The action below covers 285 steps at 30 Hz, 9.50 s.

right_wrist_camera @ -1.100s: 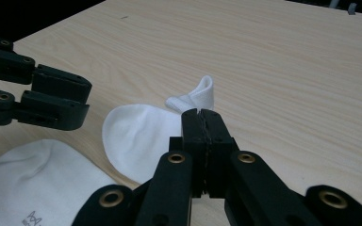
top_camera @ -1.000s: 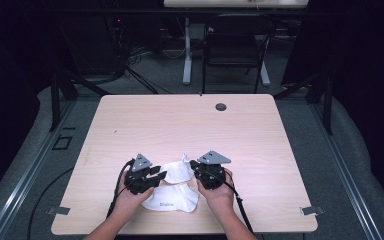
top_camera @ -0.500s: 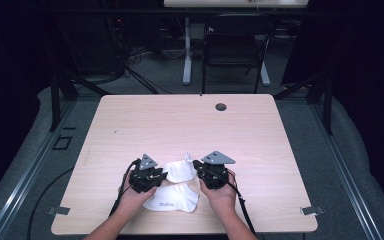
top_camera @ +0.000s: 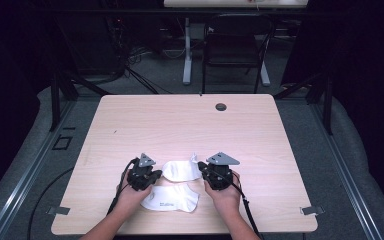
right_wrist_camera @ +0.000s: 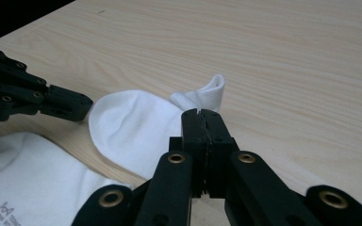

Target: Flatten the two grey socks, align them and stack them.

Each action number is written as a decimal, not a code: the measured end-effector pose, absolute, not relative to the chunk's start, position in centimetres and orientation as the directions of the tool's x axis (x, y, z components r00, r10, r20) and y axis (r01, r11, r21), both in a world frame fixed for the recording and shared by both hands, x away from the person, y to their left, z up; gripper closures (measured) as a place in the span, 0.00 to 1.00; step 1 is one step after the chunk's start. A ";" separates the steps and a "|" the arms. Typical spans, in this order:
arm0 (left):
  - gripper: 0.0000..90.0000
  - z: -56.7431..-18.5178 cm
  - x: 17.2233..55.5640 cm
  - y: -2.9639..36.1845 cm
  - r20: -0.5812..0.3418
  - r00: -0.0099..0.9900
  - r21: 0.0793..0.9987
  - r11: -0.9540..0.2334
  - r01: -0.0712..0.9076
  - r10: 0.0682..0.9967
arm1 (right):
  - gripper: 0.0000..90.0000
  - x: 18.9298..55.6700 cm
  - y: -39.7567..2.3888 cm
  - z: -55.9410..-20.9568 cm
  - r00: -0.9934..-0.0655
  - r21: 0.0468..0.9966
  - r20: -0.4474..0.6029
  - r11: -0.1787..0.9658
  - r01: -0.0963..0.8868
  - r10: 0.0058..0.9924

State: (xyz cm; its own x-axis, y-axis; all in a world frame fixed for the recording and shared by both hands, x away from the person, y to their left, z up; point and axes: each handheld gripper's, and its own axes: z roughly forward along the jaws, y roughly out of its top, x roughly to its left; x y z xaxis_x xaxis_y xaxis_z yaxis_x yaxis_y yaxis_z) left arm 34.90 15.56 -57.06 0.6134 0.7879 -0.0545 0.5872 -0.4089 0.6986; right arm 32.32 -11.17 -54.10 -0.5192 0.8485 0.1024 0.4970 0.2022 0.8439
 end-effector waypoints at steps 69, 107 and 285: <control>0.95 -57.4 35.9 15.9 -0.107 0.607 0.709 -0.367 0.602 0.787 | 0.89 34.7 -12.7 -57.9 -0.505 0.724 0.066 0.307 0.617 0.861; 0.65 -56.2 38.4 16.1 -0.123 0.607 0.727 -0.345 0.594 0.785 | 0.74 36.7 -13.1 -55.0 -0.538 0.708 0.012 0.373 0.599 0.843; 0.98 -56.5 29.7 20.9 -0.178 0.656 0.677 -0.392 0.623 0.734 | 0.97 29.4 -10.3 -55.1 -0.729 0.697 0.177 0.438 0.567 0.661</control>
State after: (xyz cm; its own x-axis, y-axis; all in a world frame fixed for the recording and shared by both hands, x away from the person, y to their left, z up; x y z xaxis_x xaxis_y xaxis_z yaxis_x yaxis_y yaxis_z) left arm 29.66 20.90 -56.46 0.6556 0.7338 -0.1782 0.6227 -0.3919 0.6772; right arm 29.35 -10.33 -55.15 -0.7288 0.6615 0.1771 0.5672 0.4383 0.6973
